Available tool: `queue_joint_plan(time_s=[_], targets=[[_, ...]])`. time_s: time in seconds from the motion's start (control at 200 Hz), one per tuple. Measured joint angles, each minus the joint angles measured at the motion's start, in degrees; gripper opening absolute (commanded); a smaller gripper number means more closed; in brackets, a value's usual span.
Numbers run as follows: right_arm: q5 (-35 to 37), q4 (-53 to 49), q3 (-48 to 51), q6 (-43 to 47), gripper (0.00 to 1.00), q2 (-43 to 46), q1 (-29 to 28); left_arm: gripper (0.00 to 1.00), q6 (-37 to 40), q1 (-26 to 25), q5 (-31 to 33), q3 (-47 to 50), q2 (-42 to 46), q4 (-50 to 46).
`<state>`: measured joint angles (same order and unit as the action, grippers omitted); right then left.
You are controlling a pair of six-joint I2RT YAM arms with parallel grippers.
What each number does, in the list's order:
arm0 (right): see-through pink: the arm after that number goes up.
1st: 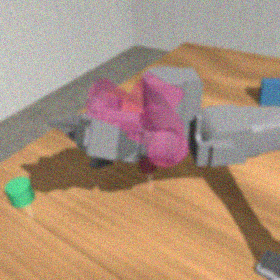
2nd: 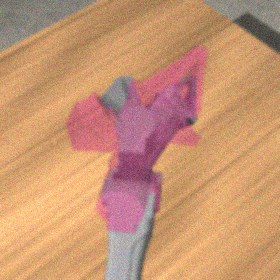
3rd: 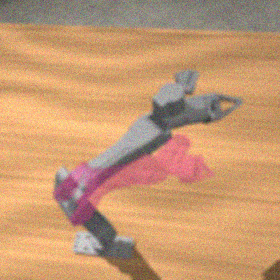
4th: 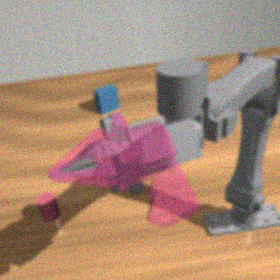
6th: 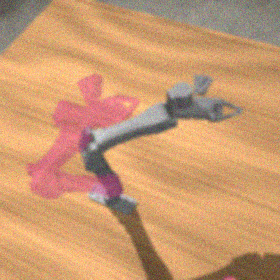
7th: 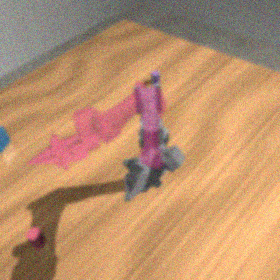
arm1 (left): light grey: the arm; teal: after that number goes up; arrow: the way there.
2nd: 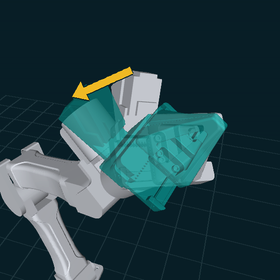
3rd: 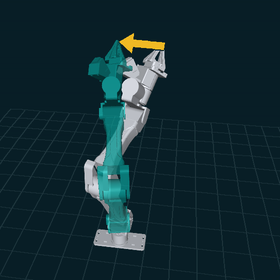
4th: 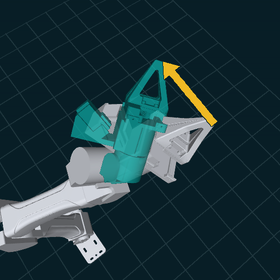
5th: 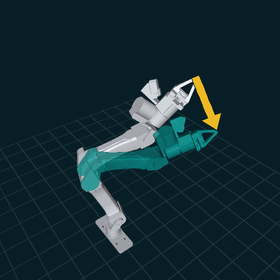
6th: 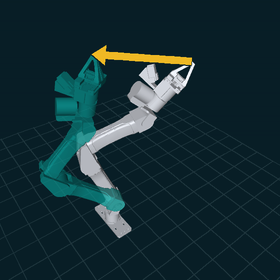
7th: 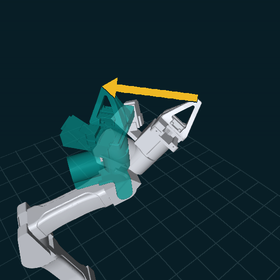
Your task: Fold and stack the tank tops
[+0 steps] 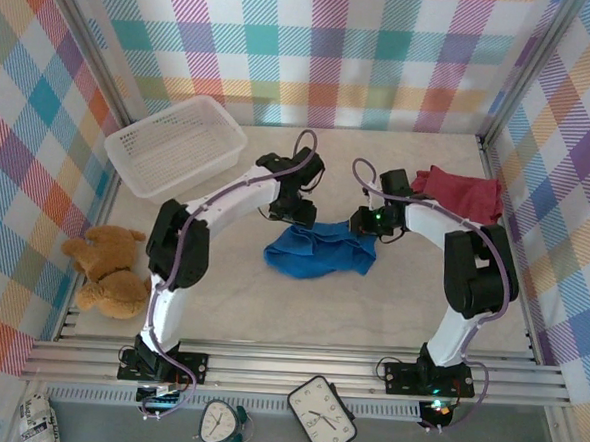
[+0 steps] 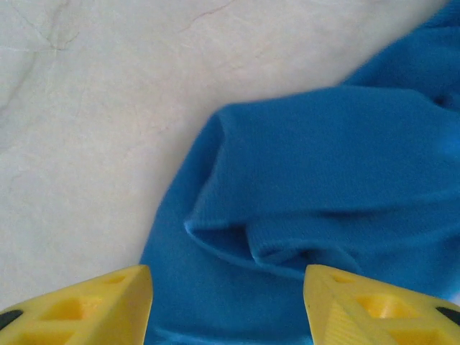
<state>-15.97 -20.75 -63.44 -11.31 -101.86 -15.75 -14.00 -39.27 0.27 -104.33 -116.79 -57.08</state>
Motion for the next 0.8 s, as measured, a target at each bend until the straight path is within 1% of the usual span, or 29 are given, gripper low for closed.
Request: queue_joint_plan(time_s=[0.09, 0.18, 0.255, 0.39, 0.545, 0.655, 0.8], targets=[[0.6, -0.1, 0.0, 0.5, 0.36, 0.0, 0.0, 0.56, -0.7, -2.9, 0.0, 0.7, 2.5, 0.0], [1.5, -0.3, 0.4, 1.2, 0.40, 0.8, 0.0, 0.54, -1.4, -5.5, 0.0, 1.2, 2.4, 0.2], [2.0, -0.7, 1.3, 1.5, 0.42, 2.5, 0.0, 0.51, -1.8, -7.1, -0.2, 1.5, 1.5, 0.0], [2.5, -1.5, 3.0, 1.7, 0.44, 6.4, 0.0, 0.45, -1.9, -7.5, 0.1, 0.5, -1.9, -0.8], [3.3, -2.1, 5.1, 1.8, 0.46, 9.7, 0.0, 0.40, -1.9, -7.5, 2.4, 0.2, -5.5, -2.6], [3.5, -2.8, 6.8, 1.7, 0.46, 11.5, 0.0, 0.36, -1.9, -7.5, 4.2, 0.2, -5.9, -3.4], [3.3, -3.3, 8.6, 1.7, 0.47, 13.5, 0.0, 0.34, -2.5, -7.1, 6.1, 0.2, -5.9, -3.6]])
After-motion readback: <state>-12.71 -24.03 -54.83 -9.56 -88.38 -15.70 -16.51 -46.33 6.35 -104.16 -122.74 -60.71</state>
